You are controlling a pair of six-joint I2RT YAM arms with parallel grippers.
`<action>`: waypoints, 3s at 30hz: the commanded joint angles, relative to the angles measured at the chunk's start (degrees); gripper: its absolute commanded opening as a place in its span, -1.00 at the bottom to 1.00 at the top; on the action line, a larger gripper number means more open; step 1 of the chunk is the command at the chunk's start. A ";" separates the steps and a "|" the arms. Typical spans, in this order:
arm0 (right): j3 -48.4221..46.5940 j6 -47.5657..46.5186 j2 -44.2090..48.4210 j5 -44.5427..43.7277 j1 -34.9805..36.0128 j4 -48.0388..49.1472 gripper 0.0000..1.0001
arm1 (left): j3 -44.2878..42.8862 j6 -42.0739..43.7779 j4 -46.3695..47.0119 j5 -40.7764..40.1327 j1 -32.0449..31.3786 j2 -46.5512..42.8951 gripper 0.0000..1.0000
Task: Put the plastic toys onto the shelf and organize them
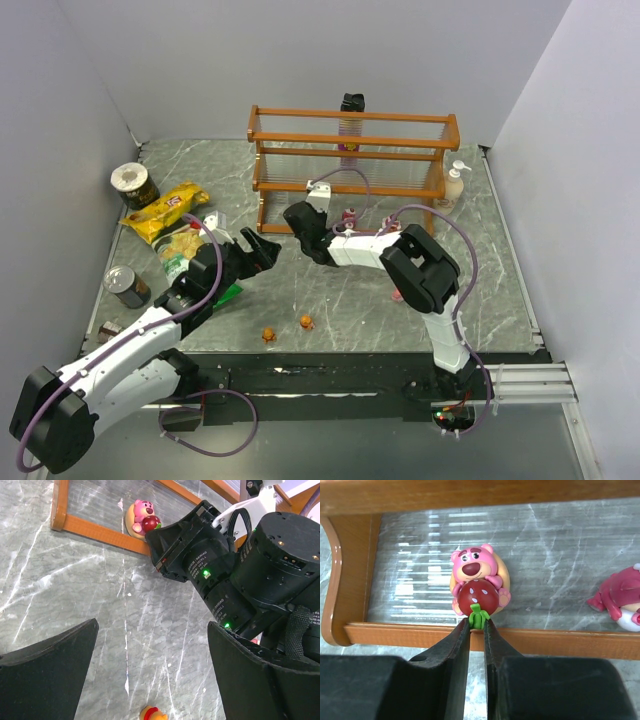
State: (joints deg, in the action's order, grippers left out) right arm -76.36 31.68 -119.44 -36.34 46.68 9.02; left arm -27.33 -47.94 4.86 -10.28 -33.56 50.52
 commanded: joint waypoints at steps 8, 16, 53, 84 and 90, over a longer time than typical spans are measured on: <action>1.48 -2.94 3.86 4.17 0.26 3.38 -1.00 | 0.00 -1.10 1.29 0.62 0.34 -0.60 0.93; 0.24 -2.59 2.98 6.19 0.26 1.80 -0.98 | -0.26 -1.01 1.03 0.44 0.25 -0.69 0.93; 37.05 -3.58 58.06 14.46 -3.61 -22.36 0.64 | 1.49 -0.05 2.43 6.41 0.34 -2.27 0.93; 43.84 3.12 56.16 15.33 -14.68 -32.57 0.79 | 1.58 0.83 3.57 9.84 0.34 0.81 0.93; 42.70 4.70 52.73 16.47 -14.68 -31.87 0.53 | 1.58 0.83 3.58 9.84 0.34 0.63 0.93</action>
State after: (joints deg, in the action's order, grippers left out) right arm -30.70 34.22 -64.99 -19.84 32.40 -22.94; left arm -25.71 -47.68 6.17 -1.28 -33.45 51.55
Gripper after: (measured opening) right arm 0.820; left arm 0.966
